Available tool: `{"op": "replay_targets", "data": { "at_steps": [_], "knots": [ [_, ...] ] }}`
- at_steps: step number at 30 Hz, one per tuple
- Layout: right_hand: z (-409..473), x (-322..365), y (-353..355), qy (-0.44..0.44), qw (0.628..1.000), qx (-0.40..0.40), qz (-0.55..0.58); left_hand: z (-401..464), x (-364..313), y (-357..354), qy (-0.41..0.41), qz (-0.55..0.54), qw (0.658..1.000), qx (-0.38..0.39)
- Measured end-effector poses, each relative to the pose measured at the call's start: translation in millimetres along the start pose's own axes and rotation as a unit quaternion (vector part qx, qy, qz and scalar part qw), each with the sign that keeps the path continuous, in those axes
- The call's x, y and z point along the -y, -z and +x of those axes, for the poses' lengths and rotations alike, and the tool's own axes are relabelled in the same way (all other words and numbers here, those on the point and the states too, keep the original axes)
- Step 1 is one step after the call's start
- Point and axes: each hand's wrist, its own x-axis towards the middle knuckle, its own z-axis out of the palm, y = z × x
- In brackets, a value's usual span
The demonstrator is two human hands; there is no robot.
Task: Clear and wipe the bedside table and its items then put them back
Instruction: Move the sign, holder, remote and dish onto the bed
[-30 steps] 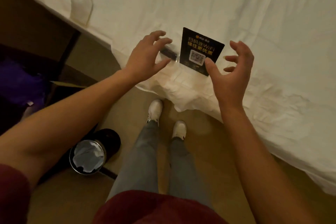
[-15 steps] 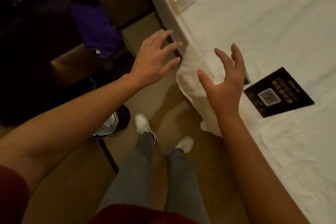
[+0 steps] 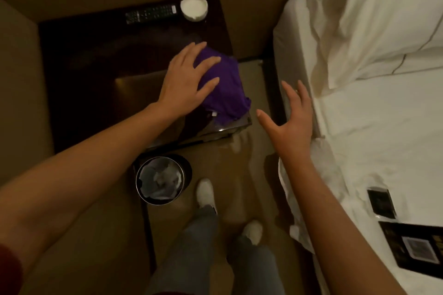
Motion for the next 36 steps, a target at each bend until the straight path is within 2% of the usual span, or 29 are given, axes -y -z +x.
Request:
{"op": "replay_targets", "data": {
  "at_steps": [10,22,29,36],
  "knots": [
    [97.9,50.8,-72.9,0.067,0.995,0.071,-0.015,24.1,132.7,23.5,0.088,0.045,0.995,0.002],
    [235.4,78.8,-154.4,0.113,0.976,0.172,-0.07,100.3,214.7,13.9,0.173,0.054,0.983,0.043],
    [311.9,85.5,-201.9,0.143,0.966,0.193,-0.097,142.4,245.1,-0.4,0.146,0.067,0.985,0.057],
    [338.8,93.3,-235.0,0.131,0.96,0.219,-0.118,164.9,254.1,-9.0,0.116,0.092,0.985,0.089]
  ]
}}
